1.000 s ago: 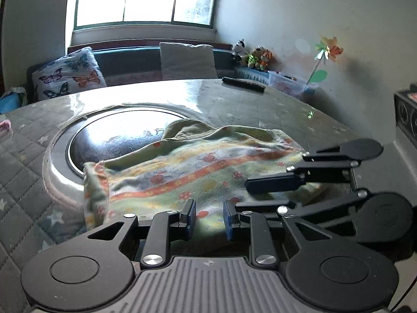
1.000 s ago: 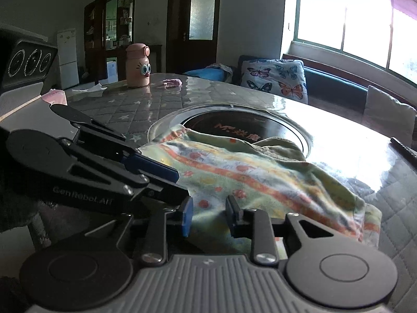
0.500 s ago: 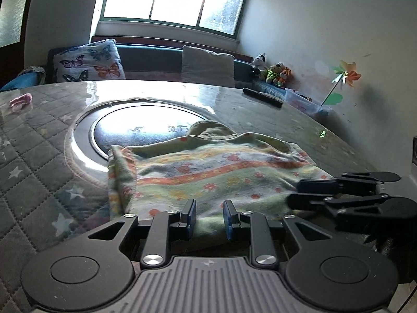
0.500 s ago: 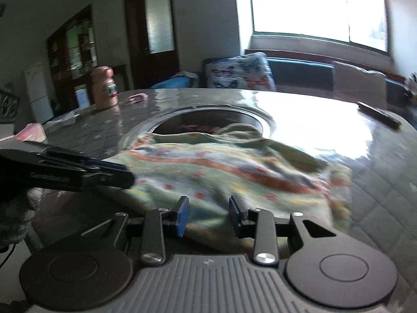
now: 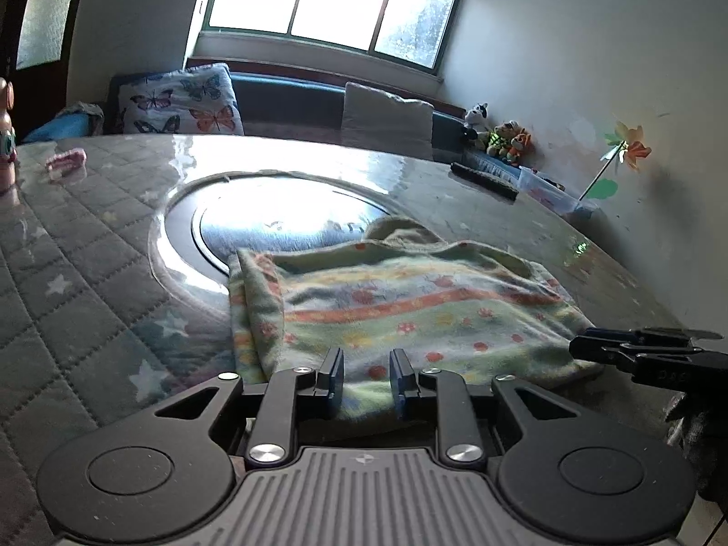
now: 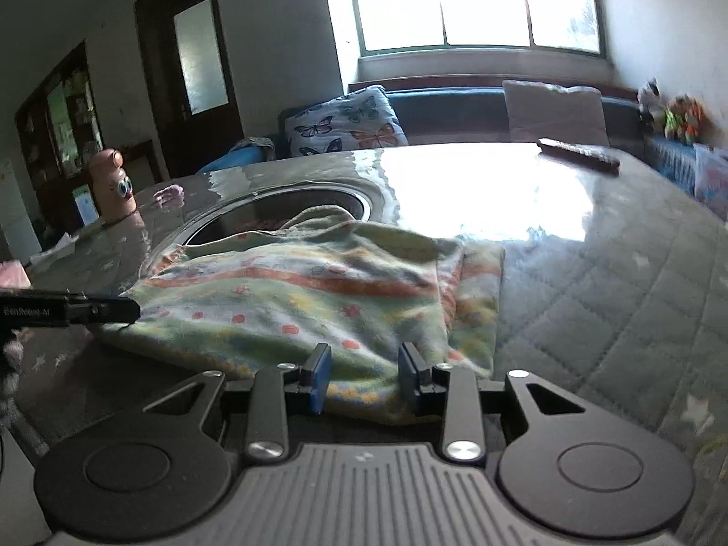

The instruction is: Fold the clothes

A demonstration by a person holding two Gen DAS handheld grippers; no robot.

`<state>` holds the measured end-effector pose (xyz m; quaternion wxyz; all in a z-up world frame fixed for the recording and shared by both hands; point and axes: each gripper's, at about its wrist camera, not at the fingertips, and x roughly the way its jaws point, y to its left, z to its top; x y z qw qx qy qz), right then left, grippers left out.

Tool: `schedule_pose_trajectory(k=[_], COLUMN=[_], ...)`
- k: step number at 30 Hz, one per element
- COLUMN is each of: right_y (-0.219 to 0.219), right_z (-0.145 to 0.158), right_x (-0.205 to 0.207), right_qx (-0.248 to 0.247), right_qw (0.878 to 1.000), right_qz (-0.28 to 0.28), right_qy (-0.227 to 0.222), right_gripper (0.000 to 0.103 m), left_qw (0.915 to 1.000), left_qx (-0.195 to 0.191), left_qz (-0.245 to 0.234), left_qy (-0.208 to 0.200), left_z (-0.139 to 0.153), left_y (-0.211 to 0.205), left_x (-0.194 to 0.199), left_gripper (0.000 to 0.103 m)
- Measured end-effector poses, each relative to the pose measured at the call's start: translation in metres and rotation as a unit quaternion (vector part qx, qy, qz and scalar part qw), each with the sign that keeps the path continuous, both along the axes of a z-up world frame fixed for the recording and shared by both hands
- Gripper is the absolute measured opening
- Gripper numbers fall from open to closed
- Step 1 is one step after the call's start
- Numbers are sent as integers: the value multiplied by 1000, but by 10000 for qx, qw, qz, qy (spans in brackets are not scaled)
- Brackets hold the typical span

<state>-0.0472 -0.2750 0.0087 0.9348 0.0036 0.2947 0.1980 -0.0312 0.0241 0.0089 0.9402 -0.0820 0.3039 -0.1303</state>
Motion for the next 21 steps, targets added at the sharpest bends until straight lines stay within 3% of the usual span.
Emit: schedule_pose_trajectory(k=[2,9,17,21], right_y=[3,-1,9,10], right_z=[3,-8,6,-5], right_x=[4,22,45,63], right_qx=[29,169,63,24], right_qw=[9999,9998,9999,9997], right_qz=[36,-29,99,25], right_qy=[-92,140,-17,227], right_gripper=[41,39,39,38], left_qw=[10000,9997,9997,9991], left_qx=[-1,-65,49,140], left_qz=[54,160,206,289], left_qy=[2,143,137,267], left_z=[0,-6,1,-5], left_y=[2,11,9,12], left_x=[2,5,22,31], left_gripper=[25,24,25,24])
